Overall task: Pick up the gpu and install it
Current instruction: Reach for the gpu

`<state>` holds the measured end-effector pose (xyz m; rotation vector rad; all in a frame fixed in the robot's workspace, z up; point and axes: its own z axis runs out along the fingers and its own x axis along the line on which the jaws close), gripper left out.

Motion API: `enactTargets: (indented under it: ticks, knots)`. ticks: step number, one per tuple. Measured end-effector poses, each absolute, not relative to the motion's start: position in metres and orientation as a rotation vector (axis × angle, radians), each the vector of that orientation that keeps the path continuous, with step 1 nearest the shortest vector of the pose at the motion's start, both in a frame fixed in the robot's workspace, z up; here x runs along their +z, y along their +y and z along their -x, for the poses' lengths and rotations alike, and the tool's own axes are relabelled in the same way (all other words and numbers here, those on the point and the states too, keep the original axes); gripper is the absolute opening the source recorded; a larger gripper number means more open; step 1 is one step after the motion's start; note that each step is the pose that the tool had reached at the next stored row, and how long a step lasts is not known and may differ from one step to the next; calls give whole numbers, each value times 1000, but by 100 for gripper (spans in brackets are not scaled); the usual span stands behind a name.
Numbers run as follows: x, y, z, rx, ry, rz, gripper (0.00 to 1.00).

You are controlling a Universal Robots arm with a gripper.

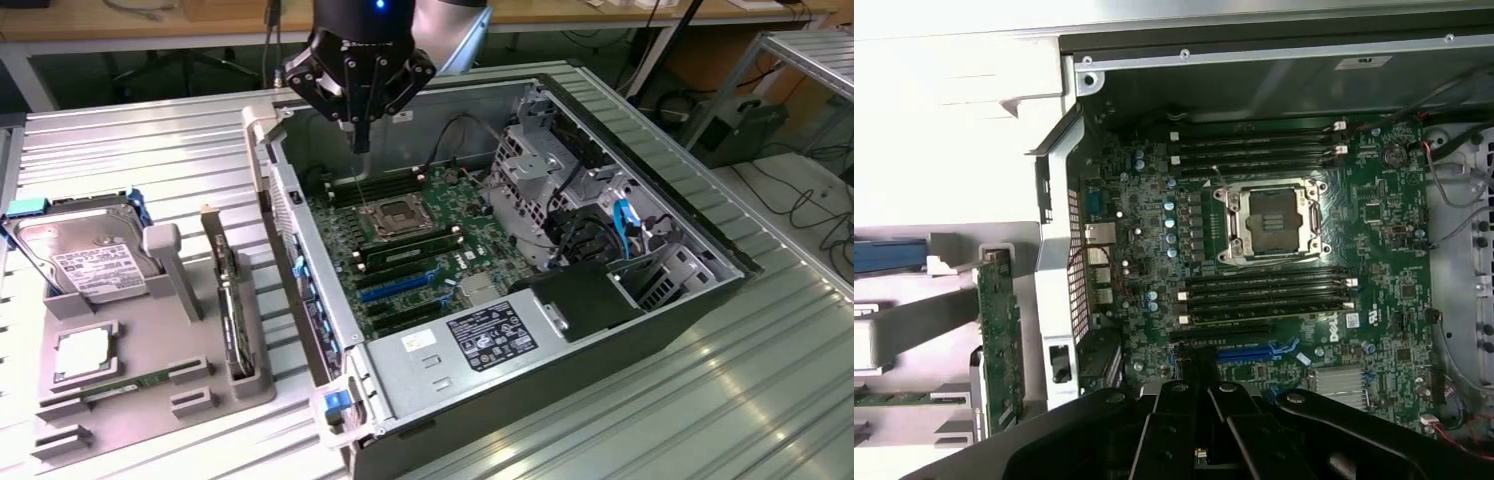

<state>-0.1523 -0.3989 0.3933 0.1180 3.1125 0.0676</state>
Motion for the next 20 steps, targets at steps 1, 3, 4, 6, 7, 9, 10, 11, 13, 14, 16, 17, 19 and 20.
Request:
enactTargets:
  ticks: [1,3,4,6,7,9,10,11,13,14,16,17,19,20]
  knots:
    - [393,-399,153,68,3112,-118,11]
    - [393,-399,154,68,3112,-118,11]
    - [393,-399,155,68,3112,-118,11]
    - [393,-399,156,68,3113,-118,11]
    - [393,-399,157,68,3113,-118,11]
    - [393,-399,158,68,3112,-118,11]
    - [393,-399,158,68,3112,-118,11]
    - [393,-399,159,68,3112,-118,11]
    - [393,-399,160,68,3112,-118,11]
    - [393,-399,161,68,3113,-118,11]
    - [393,-399,162,68,3112,-118,11]
    - [393,-399,163,68,3112,-118,11]
    - [393,-399,164,68,3113,-118,11]
    - [393,-399,165,68,3112,-118,11]
